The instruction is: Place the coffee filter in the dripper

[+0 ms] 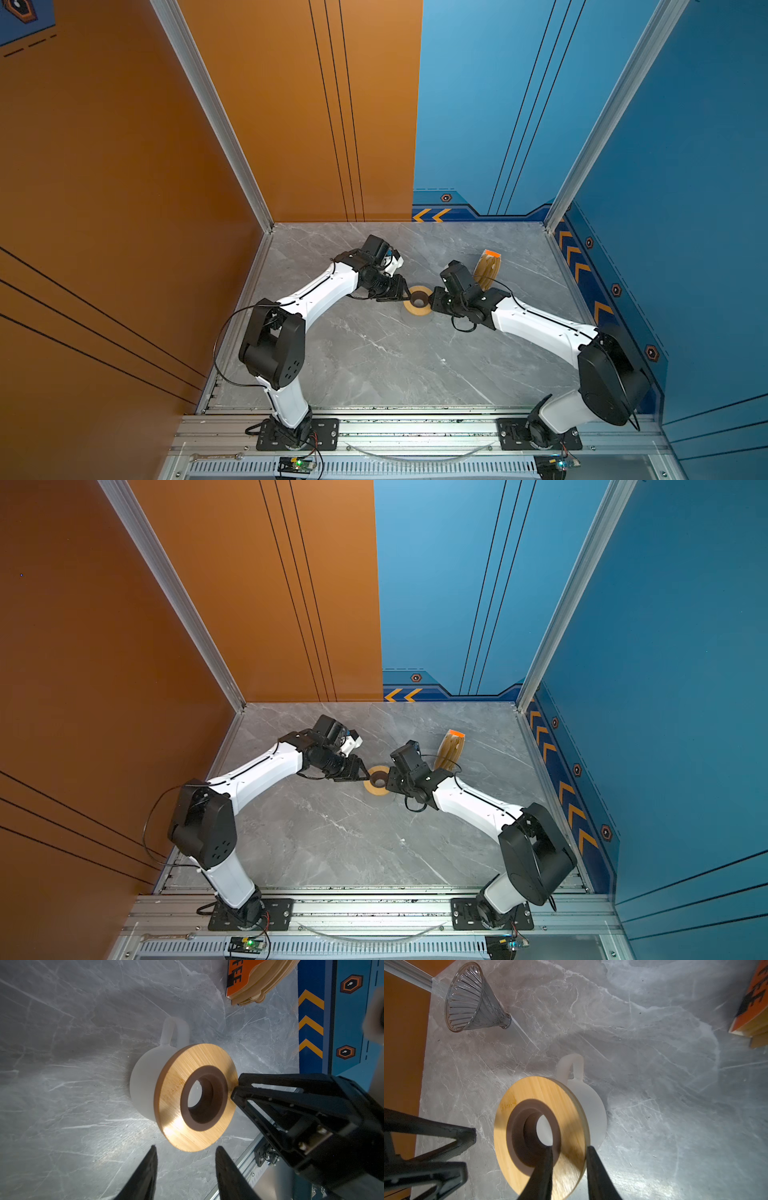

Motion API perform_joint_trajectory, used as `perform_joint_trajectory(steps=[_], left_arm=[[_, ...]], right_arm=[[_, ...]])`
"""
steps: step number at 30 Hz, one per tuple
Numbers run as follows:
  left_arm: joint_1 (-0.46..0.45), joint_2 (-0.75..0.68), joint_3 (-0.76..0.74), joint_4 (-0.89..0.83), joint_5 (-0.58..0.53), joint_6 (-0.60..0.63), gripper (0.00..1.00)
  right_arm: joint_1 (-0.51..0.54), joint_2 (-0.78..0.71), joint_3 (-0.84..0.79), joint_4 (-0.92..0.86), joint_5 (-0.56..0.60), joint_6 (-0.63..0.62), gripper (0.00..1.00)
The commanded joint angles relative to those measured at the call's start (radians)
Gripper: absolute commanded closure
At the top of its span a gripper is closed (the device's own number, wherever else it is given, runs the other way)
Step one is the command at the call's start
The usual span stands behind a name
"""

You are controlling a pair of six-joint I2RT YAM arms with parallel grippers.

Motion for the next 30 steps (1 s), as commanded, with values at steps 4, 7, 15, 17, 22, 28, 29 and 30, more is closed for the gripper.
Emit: perform_joint_trajectory(steps=[4,7,15,17,22,28,29,30], left_arm=[[-0.011,-0.008,-0.015,-0.002,-0.023,0.012,0.53],[-0.009,-0.011,-0.015,-0.003,-0.023,0.012,0.53],[-0.008,-0.013,-0.013,-0.003,-0.021,0.011,0.53],[-0.008,-0.013,-0.013,-0.003,-0.022,0.011,0.53],[-0.008,-0.013,-0.013,-0.003,-0.019,0.011,0.53],[-0.008,-0.011,-0.013,-0.002,-0.019,0.011,0.53],[-0.008,-0.011,-0.013,-0.002,-0.019,0.011,0.53],[-0.008,-0.011,-0.013,-0.003,-0.020,0.011,0.53]], right_arm=[[0.005,0.005,0.015,0.013,-0.008,-0.018,0.73],[0.005,0.008,0.016,0.017,-0.013,-0.017,0.73],[0.007,0.013,0.012,0.034,-0.024,-0.015,0.73],[0.011,0.017,0.015,0.036,-0.026,-0.013,0.73],[0.015,0.023,0.016,0.038,-0.026,-0.014,0.73],[0.016,0.022,0.020,0.025,-0.008,-0.013,0.73],[0.015,0.020,0.019,0.021,-0.001,-0.012,0.73],[0.015,0.016,0.019,0.015,0.005,-0.012,0.73]])
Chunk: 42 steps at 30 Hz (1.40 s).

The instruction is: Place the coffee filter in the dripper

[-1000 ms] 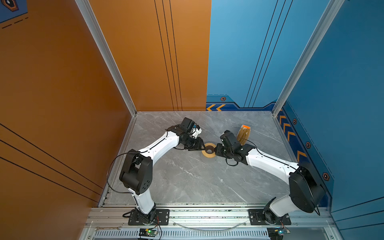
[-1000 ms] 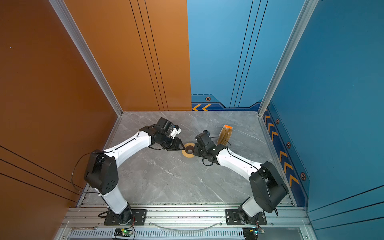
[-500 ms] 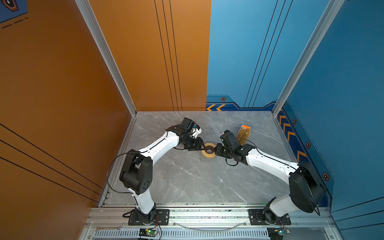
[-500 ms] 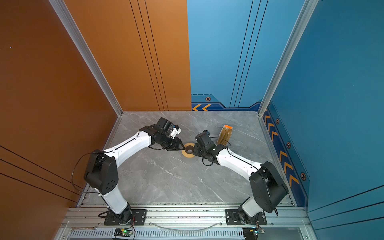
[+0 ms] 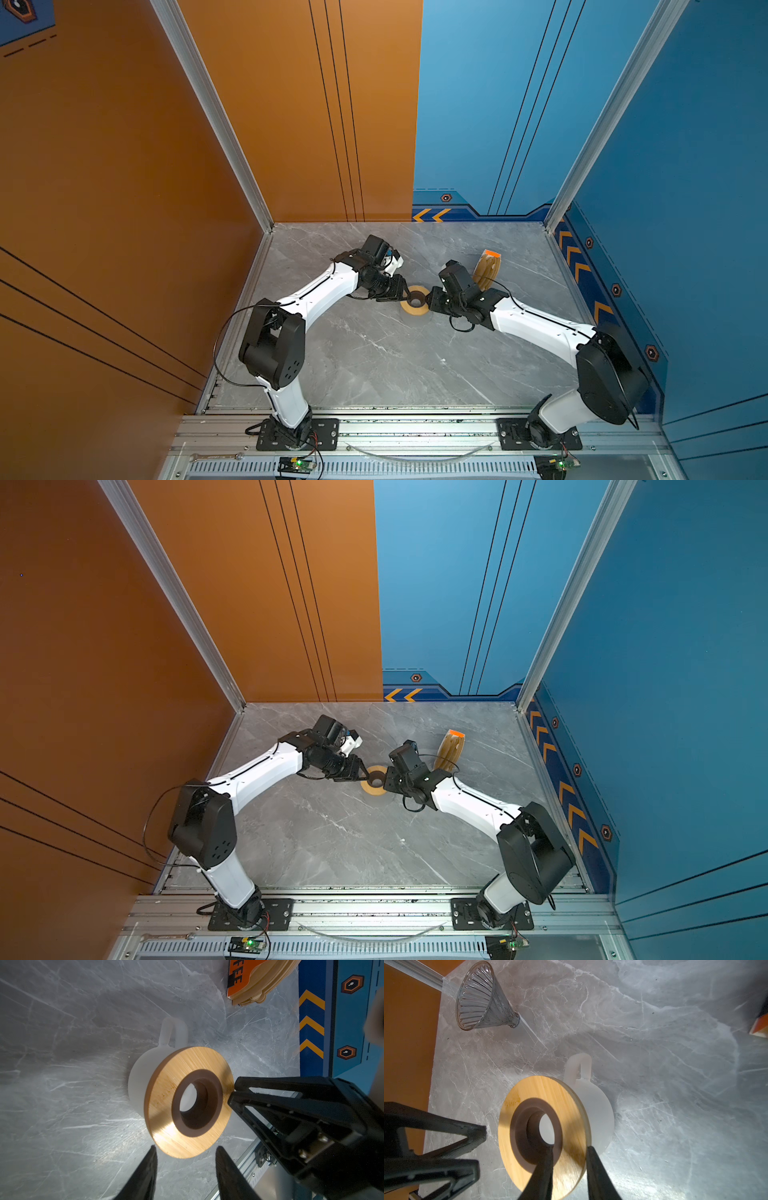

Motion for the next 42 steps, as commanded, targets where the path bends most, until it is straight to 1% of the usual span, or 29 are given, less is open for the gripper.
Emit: perform_joint_trajectory(steps=[1,8,10,13,14,15,19,22,25,27,29,30,33,38,42], left_arm=[[-0.008,-0.010,-0.013,-0.002,-0.018,0.011,0.53],[-0.005,-0.009,-0.013,-0.008,-0.038,0.013,0.52],[-0.004,-0.012,-0.013,-0.010,-0.047,0.017,0.52],[0.000,-0.021,-0.013,-0.010,-0.064,0.024,0.53],[0.001,-0.024,-0.013,-0.010,-0.066,0.024,0.53],[0.005,-0.029,-0.013,-0.010,-0.068,0.025,0.53],[0.022,-0.043,-0.011,-0.009,-0.075,0.026,0.53],[0.032,-0.047,-0.010,-0.008,-0.087,0.029,0.53],[0.057,-0.040,-0.017,0.017,-0.055,0.005,0.50],[0.074,-0.042,-0.026,0.040,-0.039,-0.026,0.50],[0.083,-0.054,-0.028,0.052,-0.054,-0.046,0.50],[0.090,-0.062,-0.029,0.061,-0.061,-0.057,0.50],[0.123,-0.069,-0.014,0.060,-0.071,-0.084,0.50],[0.206,-0.059,0.004,0.061,-0.058,-0.137,0.49],[0.284,-0.044,0.023,0.060,-0.057,-0.177,0.48]], right_arm=[[0.004,0.004,0.019,-0.019,0.031,-0.014,0.73],[0.006,-0.033,0.017,-0.047,0.073,-0.027,0.72],[0.015,-0.057,0.011,-0.038,0.063,-0.062,0.71],[0.028,-0.103,-0.006,-0.041,0.072,-0.135,0.65],[0.060,-0.119,-0.012,-0.045,0.080,-0.155,0.64],[0.069,-0.142,-0.026,-0.051,0.090,-0.177,0.62],[0.090,-0.236,-0.100,-0.029,0.104,-0.227,0.56],[0.113,-0.307,-0.146,-0.001,0.117,-0.250,0.49],[0.146,-0.376,-0.173,0.001,0.156,-0.265,0.44],[0.164,-0.428,-0.190,-0.008,0.169,-0.270,0.35],[0.172,-0.474,-0.210,-0.021,0.173,-0.267,0.30],[0.176,-0.501,-0.217,-0.032,0.173,-0.267,0.26],[0.180,-0.576,-0.226,-0.095,0.180,-0.276,0.17],[0.183,-0.731,-0.228,-0.212,0.190,-0.295,0.01],[0.178,-0.860,-0.220,-0.296,0.219,-0.322,0.00]])
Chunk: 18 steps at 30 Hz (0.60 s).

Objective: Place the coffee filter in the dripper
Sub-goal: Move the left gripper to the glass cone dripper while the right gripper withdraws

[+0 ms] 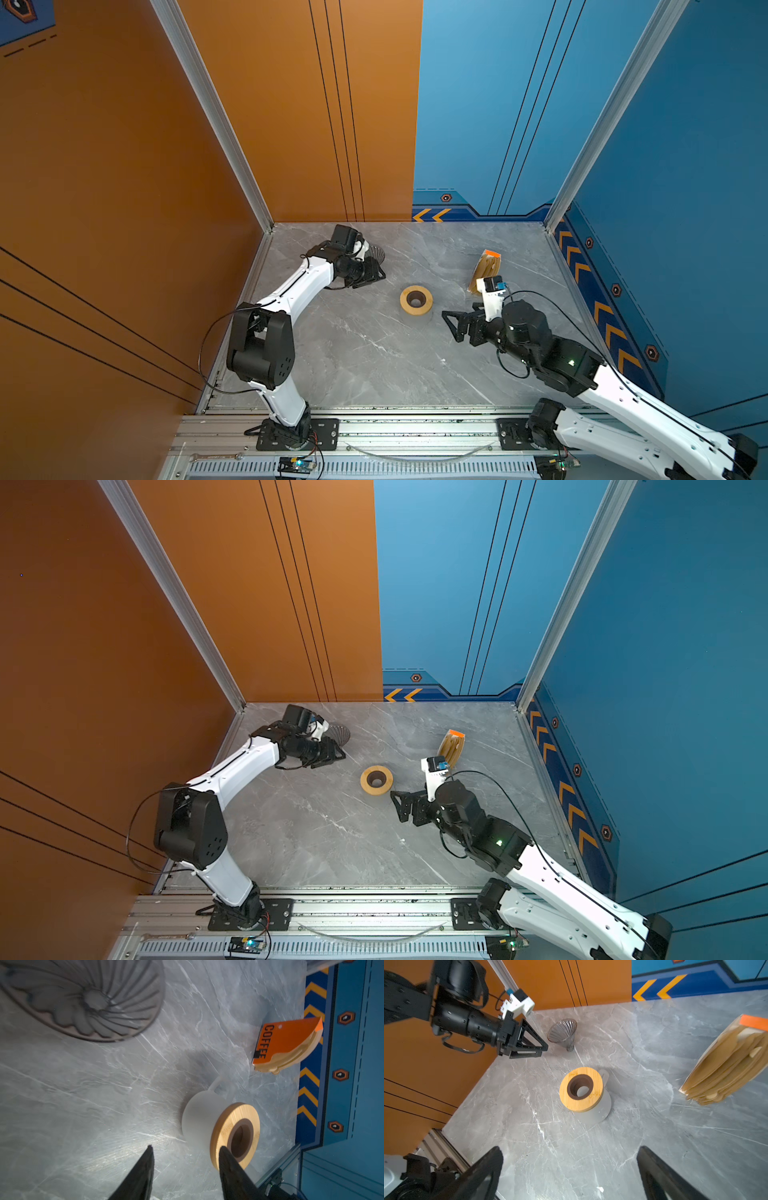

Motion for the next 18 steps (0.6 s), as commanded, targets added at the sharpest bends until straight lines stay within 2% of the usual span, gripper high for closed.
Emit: perform_joint_trajectory(steps=[1,7,18], left_arm=[[0.057,0.000,0.038,0.004,0.002,-0.048,0.48],[0.135,0.052,0.090,0.005,0.011,-0.079,0.45],[0.171,0.210,0.220,0.007,0.011,-0.075,0.46]], right_arm=[[-0.005,-0.090,0.004,-0.145,0.055,-0.038,0.00],[-0.028,-0.202,0.057,-0.293,0.068,-0.073,0.00],[-0.038,-0.335,0.096,-0.430,0.074,-0.113,0.00]])
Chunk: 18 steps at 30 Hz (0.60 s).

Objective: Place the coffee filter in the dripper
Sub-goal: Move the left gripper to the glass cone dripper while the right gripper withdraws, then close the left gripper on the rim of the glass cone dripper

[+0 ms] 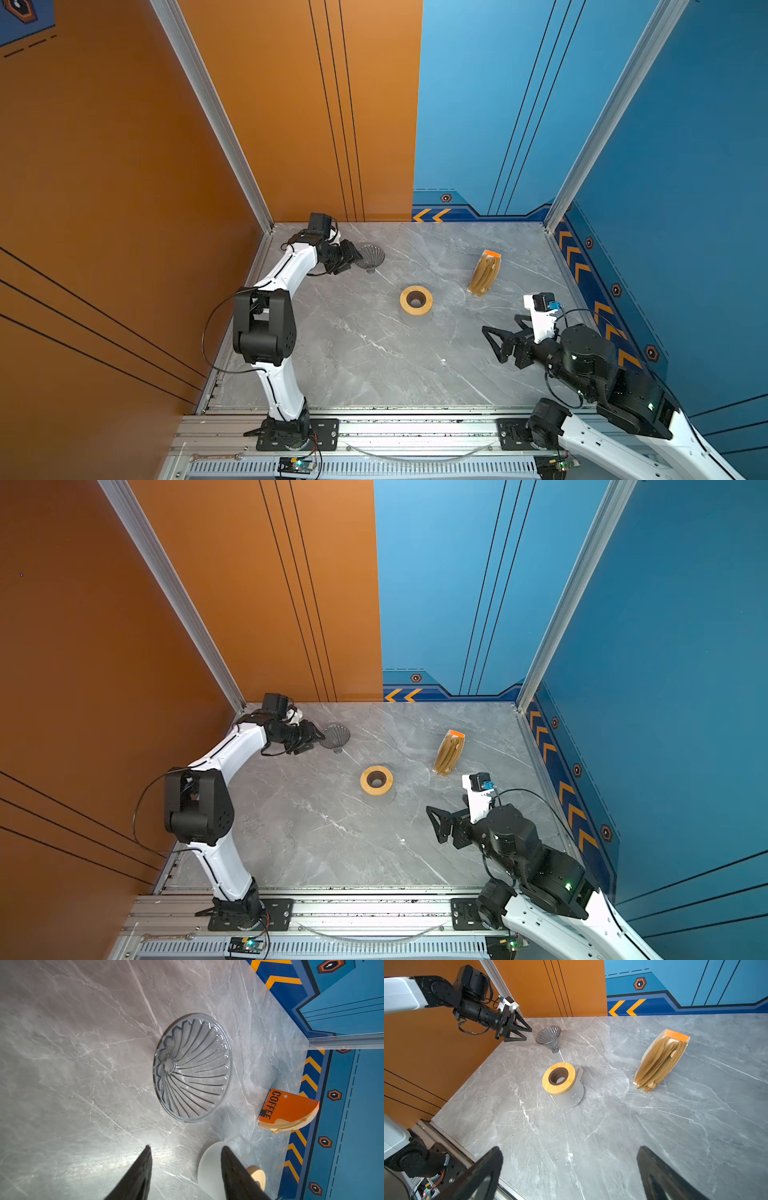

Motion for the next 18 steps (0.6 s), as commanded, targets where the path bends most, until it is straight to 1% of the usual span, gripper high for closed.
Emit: perform_joint_trajectory(steps=[1,3,6,8,13,18], left_arm=[[0.010,0.038,0.054,0.003,0.005,0.003,0.46],[0.012,0.061,0.071,0.007,0.006,0.002,0.47],[0.013,0.096,0.100,0.007,0.007,-0.003,0.48],[0.012,0.117,0.115,0.008,0.007,-0.010,0.48],[0.018,0.151,0.130,0.007,-0.006,-0.038,0.51],[0.020,0.185,0.154,0.008,-0.001,-0.043,0.52]], right_arm=[[-0.007,-0.053,0.019,-0.066,0.028,-0.034,0.00],[-0.007,-0.077,0.014,-0.071,0.060,-0.033,0.00],[-0.005,-0.102,0.005,-0.075,0.073,-0.030,0.00],[-0.001,-0.097,0.004,-0.077,0.069,-0.033,0.00],[0.003,-0.063,0.011,-0.093,0.121,-0.026,0.00],[0.002,-0.058,0.013,-0.096,0.112,-0.027,0.00]])
